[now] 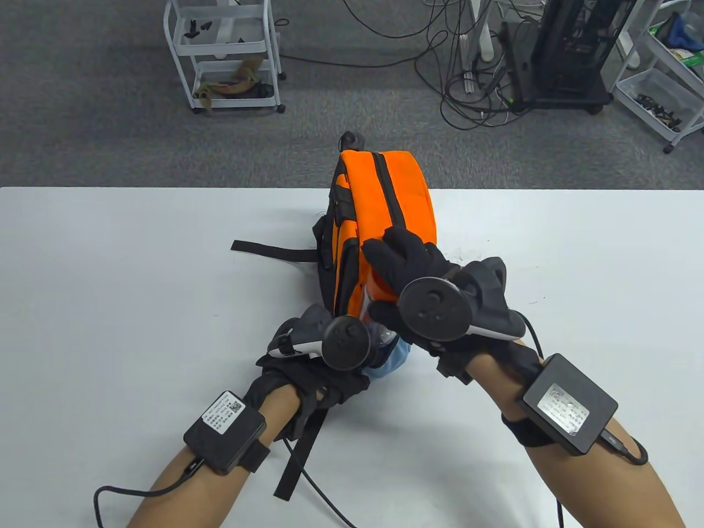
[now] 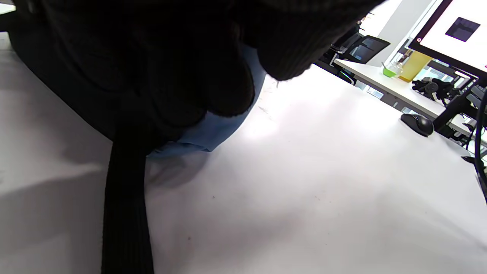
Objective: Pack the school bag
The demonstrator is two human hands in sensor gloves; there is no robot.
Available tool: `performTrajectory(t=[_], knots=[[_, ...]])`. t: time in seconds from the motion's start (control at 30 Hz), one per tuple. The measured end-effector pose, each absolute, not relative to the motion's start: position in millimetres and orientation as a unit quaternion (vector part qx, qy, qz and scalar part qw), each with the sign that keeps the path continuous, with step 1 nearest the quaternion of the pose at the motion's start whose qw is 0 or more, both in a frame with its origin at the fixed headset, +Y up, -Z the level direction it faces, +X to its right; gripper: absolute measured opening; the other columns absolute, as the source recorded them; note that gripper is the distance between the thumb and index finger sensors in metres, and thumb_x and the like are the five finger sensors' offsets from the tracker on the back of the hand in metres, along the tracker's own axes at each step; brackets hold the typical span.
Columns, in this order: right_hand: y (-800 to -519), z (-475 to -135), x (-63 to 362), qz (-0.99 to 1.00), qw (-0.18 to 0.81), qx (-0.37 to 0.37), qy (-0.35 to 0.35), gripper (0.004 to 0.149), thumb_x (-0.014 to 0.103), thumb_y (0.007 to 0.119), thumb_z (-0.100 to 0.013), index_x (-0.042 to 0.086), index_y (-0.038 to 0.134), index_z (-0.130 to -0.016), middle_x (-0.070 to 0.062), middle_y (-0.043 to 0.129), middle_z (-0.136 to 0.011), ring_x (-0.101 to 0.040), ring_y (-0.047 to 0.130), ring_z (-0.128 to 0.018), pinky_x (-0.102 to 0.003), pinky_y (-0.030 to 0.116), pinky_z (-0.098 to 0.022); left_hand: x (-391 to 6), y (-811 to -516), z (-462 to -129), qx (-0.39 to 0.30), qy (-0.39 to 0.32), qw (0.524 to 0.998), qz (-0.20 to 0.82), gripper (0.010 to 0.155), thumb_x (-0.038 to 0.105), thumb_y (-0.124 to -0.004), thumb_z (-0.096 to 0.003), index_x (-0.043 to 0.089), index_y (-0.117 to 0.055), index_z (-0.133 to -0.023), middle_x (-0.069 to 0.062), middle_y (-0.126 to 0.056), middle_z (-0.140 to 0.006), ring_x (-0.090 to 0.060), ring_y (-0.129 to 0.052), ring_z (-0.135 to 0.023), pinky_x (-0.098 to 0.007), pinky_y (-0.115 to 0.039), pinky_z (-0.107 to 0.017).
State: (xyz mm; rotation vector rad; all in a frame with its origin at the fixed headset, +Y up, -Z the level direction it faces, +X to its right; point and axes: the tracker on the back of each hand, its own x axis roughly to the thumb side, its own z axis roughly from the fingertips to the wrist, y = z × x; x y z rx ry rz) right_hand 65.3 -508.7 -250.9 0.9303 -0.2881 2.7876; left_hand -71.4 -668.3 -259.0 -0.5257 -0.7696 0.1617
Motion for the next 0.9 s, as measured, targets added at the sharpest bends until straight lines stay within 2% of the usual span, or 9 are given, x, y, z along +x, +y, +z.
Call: performTrajectory(t=[0.1,0.17,0.43,0.53,0.63,0.7,0.8,0.87,0.9], knots=[[-514,-245,54,0.942,0.066,0.312,-0.104,0.09,0.045,0.096,-0.044,0.002,0.057,-0.112,-0.038,0.063,-0.112,-0.065,0.097,-0.07,-0.053,0.105,-0.043,-68,-672,-257,-0.257,-0.372,0.888,0.081,0.056,0.032,-0.077,-0.062,0.019,-0.064,-0.115,-0.013,-0.097,-0.094,-0.041,-0.101,-0.082,-0.073,-0.077,-0.065],[-523,-240,51,0.937,0.048,0.303,-0.169,0.094,0.048,0.095,-0.041,-0.004,0.054,-0.109,-0.036,0.067,-0.11,-0.061,0.101,-0.066,-0.048,0.105,-0.041,-69,-675,-254,-0.243,-0.363,0.894,0.1,0.056,0.033,-0.077,-0.062,0.016,-0.065,-0.114,-0.013,-0.098,-0.091,-0.04,-0.103,-0.079,-0.072,-0.078,-0.064],[-536,-231,52,0.935,0.0,0.303,-0.183,0.094,0.053,0.092,-0.039,-0.003,0.062,-0.109,-0.038,0.072,-0.105,-0.056,0.105,-0.06,-0.043,0.106,-0.037,-83,-675,-250,-0.253,-0.353,0.888,0.151,0.055,0.032,-0.074,-0.0629,0.017,-0.07,-0.116,-0.024,-0.09,-0.105,-0.05,-0.093,-0.091,-0.075,-0.072,-0.067],[-541,-231,58,0.939,-0.002,0.278,-0.203,0.095,0.057,0.091,-0.036,-0.005,0.067,-0.105,-0.038,0.078,-0.101,-0.051,0.11,-0.054,-0.038,0.109,-0.031,-91,-671,-251,-0.231,-0.338,0.897,0.165,0.05,0.032,-0.081,-0.061,0.021,-0.079,-0.109,-0.027,-0.096,-0.104,-0.051,-0.098,-0.09,-0.073,-0.076,-0.066],[-545,-232,61,0.943,-0.001,0.267,-0.197,0.094,0.057,0.092,-0.035,-0.004,0.072,-0.104,-0.039,0.079,-0.1,-0.05,0.111,-0.053,-0.037,0.109,-0.03,-107,-657,-258,-0.196,-0.314,0.901,0.226,0.043,0.035,-0.086,-0.0592,0.017,-0.093,-0.098,-0.022,-0.107,-0.091,-0.047,-0.107,-0.079,-0.071,-0.081,-0.061],[-547,-233,63,0.941,0.001,0.267,-0.209,0.093,0.058,0.094,-0.033,-0.002,0.075,-0.101,-0.038,0.082,-0.098,-0.049,0.112,-0.051,-0.036,0.109,-0.028,-123,-642,-265,-0.168,-0.247,0.926,0.232,0.043,0.043,-0.083,-0.0609,0.016,-0.099,-0.09,-0.017,-0.112,-0.081,-0.043,-0.11,-0.068,-0.068,-0.083,-0.058],[-549,-234,66,0.94,0.026,0.262,-0.215,0.093,0.059,0.096,-0.03,0.0,0.078,-0.099,-0.037,0.084,-0.097,-0.048,0.111,-0.05,-0.035,0.109,-0.026,-134,-619,-274,-0.017,-0.183,0.951,0.25,0.061,0.061,-0.078,-0.0583,0.012,-0.101,-0.085,-0.018,-0.114,-0.071,-0.041,-0.112,-0.057,-0.068,-0.085,-0.052],[-548,-235,66,0.946,0.026,0.244,-0.212,0.093,0.058,0.096,-0.03,-0.001,0.078,-0.1,-0.037,0.084,-0.097,-0.049,0.111,-0.05,-0.036,0.109,-0.026,-126,-611,-279,0.004,-0.183,0.954,0.236,0.064,0.065,-0.076,-0.0572,0.011,-0.102,-0.082,-0.017,-0.114,-0.069,-0.04,-0.112,-0.055,-0.067,-0.086,-0.051],[-545,-238,72,0.95,0.026,0.236,-0.202,0.093,0.058,0.096,-0.03,-0.001,0.077,-0.1,-0.037,0.083,-0.098,-0.049,0.111,-0.052,-0.036,0.109,-0.027,-121,-609,-281,0.01,-0.18,0.961,0.21,0.067,0.067,-0.075,-0.0574,0.013,-0.099,-0.087,-0.017,-0.113,-0.073,-0.04,-0.111,-0.058,-0.066,-0.085,-0.054]])
